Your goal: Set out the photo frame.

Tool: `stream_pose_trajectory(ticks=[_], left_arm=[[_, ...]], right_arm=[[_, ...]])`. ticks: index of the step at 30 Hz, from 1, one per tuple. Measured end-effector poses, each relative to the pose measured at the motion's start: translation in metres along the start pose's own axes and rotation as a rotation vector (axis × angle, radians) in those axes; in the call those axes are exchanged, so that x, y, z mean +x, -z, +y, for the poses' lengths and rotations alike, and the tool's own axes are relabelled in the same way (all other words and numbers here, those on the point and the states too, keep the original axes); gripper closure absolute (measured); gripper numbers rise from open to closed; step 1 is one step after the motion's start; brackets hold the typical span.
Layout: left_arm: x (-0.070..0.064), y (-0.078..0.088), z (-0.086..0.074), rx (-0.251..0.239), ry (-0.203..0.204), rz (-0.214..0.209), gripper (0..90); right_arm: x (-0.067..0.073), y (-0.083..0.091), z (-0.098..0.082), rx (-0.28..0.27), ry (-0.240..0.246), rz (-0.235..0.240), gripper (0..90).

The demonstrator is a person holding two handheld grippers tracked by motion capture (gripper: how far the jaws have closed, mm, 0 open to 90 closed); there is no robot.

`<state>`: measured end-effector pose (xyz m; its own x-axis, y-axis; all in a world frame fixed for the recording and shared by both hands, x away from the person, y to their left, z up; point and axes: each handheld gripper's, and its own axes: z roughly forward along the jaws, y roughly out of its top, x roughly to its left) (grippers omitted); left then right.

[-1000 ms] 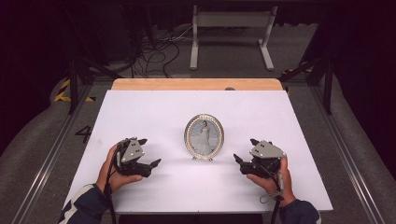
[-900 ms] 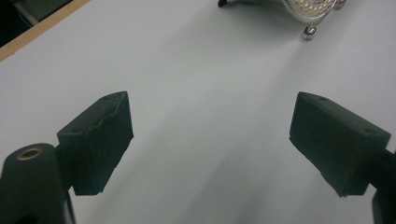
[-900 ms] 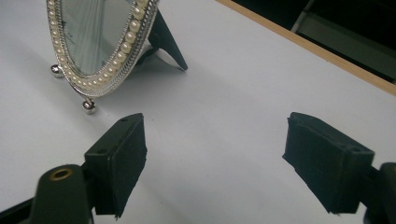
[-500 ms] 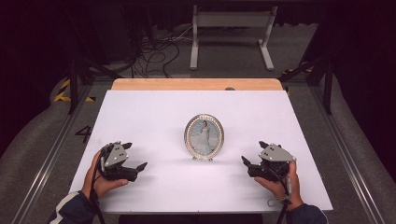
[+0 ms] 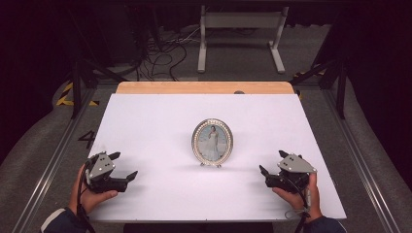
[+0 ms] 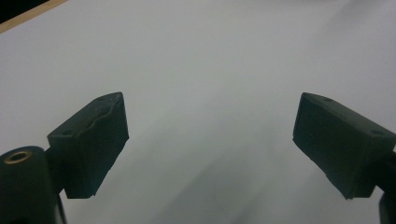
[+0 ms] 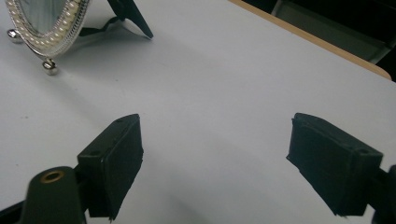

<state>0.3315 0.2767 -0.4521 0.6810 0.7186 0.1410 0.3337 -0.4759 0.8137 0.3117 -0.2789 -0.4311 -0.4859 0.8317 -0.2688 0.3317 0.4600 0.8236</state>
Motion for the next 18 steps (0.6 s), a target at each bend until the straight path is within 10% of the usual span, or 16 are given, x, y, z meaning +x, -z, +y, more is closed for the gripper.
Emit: stream_pose_trajectory(ticks=[18], left_arm=[[0.001, 0.006, -0.013, -0.001, 0.048, -0.013, 9.1]], right_arm=[[-0.014, 0.012, -0.026, 0.012, -0.049, -0.007, 17.2]])
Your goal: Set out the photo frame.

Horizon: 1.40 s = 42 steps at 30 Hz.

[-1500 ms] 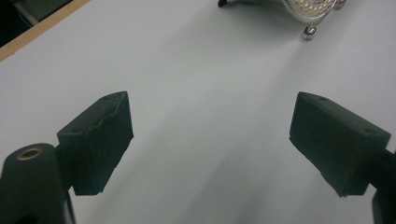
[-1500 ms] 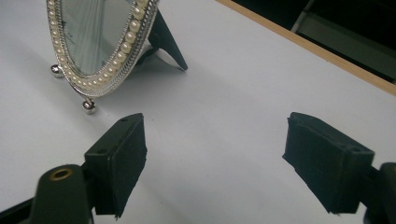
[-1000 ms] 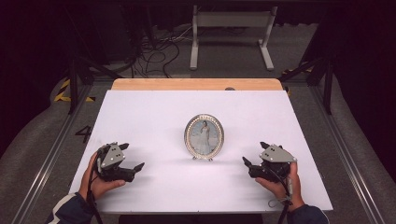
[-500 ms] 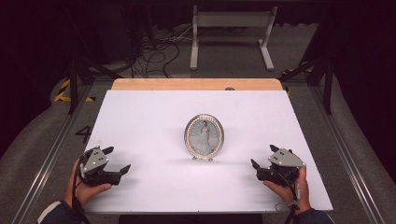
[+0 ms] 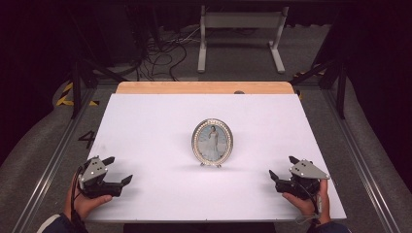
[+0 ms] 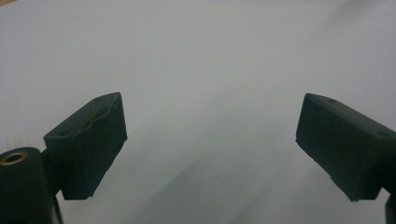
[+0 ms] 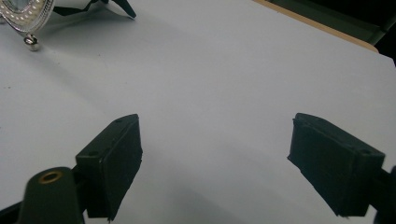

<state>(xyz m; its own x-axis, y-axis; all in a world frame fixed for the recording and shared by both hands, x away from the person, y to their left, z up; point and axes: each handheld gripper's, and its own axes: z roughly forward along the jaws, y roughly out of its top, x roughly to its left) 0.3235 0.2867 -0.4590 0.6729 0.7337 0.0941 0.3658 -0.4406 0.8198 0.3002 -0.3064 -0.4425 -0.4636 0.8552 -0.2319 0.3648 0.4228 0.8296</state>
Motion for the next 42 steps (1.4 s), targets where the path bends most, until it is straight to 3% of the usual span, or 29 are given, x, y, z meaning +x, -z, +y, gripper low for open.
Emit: stream_pose_trajectory(ticks=[42], left_arm=[[-0.0051, -0.0052, 0.0021, 0.024, -0.027, -0.010, 8.6]], right_arm=[[0.0038, -0.0045, -0.0002, 0.008, 0.016, 0.015, 16.5]])
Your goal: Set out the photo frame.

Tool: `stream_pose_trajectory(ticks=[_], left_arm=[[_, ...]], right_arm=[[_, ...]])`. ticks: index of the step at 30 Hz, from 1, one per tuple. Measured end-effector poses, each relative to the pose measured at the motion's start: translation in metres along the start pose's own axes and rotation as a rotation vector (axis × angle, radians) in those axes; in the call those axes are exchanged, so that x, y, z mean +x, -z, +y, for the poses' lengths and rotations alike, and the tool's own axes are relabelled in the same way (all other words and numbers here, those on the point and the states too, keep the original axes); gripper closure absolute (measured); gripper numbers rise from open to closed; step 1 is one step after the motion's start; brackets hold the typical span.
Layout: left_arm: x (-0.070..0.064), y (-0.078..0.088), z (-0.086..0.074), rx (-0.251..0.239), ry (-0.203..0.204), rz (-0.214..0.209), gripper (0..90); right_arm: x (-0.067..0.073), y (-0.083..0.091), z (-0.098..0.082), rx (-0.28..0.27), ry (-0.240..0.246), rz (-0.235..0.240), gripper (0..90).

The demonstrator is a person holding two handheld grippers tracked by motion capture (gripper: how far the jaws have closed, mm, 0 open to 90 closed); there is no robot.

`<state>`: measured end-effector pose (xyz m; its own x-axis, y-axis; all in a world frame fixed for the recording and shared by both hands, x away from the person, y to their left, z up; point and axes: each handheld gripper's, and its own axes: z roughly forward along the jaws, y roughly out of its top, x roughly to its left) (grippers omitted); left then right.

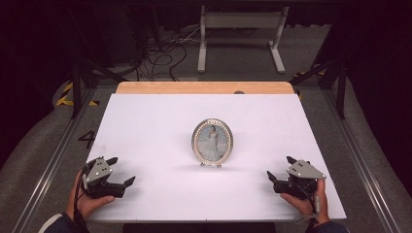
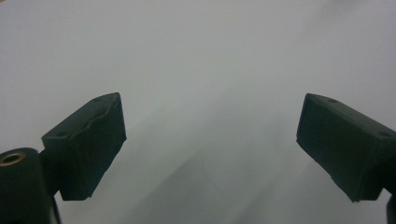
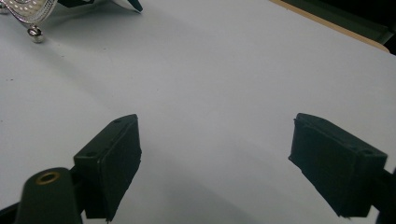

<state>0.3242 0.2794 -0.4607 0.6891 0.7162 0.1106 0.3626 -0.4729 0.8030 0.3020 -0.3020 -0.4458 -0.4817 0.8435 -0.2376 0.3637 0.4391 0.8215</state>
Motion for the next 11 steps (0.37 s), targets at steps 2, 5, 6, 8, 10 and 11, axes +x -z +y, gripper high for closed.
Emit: stream_pose_trajectory(ticks=[2, 5, 6, 8, 10, 11], left_arm=[[-0.0003, -0.0004, 0.0000, 0.002, 0.001, -0.001, 8.6], [-0.0007, -0.0016, 0.0003, 0.007, -0.007, -0.005, 8.6], [-0.0009, -0.0017, 0.0004, 0.007, -0.008, -0.006, 8.6], [-0.0016, -0.0022, 0.0007, 0.010, -0.009, -0.006, 8.6], [-0.0017, -0.0027, 0.0009, 0.015, -0.013, -0.005, 8.5], [-0.0016, -0.0031, 0.0010, 0.017, -0.018, -0.004, 8.5]], right_arm=[[0.0003, -0.0002, -0.0001, 0.001, 0.001, 0.001, 16.5], [0.0010, -0.0008, -0.0001, 0.003, 0.003, 0.004, 16.5], [0.0011, -0.0009, -0.0001, 0.005, 0.004, 0.005, 16.5], [0.0013, -0.0010, -0.0001, 0.006, 0.004, 0.005, 16.5], [0.0013, -0.0010, -0.0003, 0.006, 0.003, 0.007, 16.4], [0.0012, -0.0010, -0.0003, 0.005, 0.002, 0.007, 16.5]])
